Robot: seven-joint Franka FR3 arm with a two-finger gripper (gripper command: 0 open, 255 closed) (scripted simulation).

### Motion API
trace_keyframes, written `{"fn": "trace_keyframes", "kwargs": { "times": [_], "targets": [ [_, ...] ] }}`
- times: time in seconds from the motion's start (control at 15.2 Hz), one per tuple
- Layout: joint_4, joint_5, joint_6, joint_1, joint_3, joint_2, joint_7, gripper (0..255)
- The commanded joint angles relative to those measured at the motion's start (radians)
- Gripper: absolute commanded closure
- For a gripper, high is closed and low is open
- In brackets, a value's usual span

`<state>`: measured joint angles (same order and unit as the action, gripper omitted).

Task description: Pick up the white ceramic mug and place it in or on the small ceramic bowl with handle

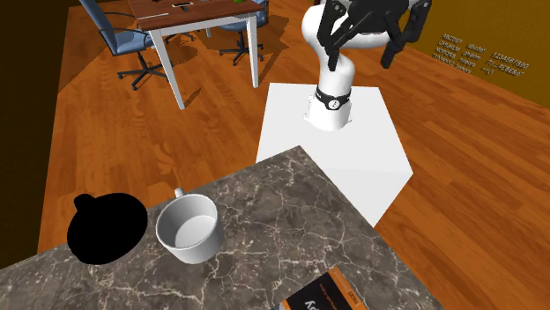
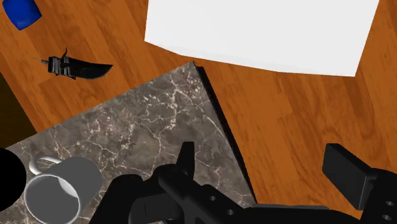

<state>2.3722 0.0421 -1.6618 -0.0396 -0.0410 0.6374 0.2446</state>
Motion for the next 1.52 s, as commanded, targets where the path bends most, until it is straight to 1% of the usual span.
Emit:
{"fn": "trace_keyframes", "kwargs": {
  "times": [0.0, 0.4, 0.73, 1.12, 1.45],
  "targets": [
    [-0.011, 0.021, -0.052, -0.012, -0.027, -0.06, 0.033, 0],
    [-0.066, 0.061, -0.186, -0.039, -0.096, -0.242, 0.12, 0],
    [-0.147, 0.069, -0.279, -0.059, -0.147, -0.41, 0.192, 0],
    [-0.286, 0.049, -0.362, -0.085, -0.195, -0.624, 0.283, 0],
    [-0.437, 0.012, -0.401, -0.117, -0.218, -0.81, 0.359, 0]
  ]
}}
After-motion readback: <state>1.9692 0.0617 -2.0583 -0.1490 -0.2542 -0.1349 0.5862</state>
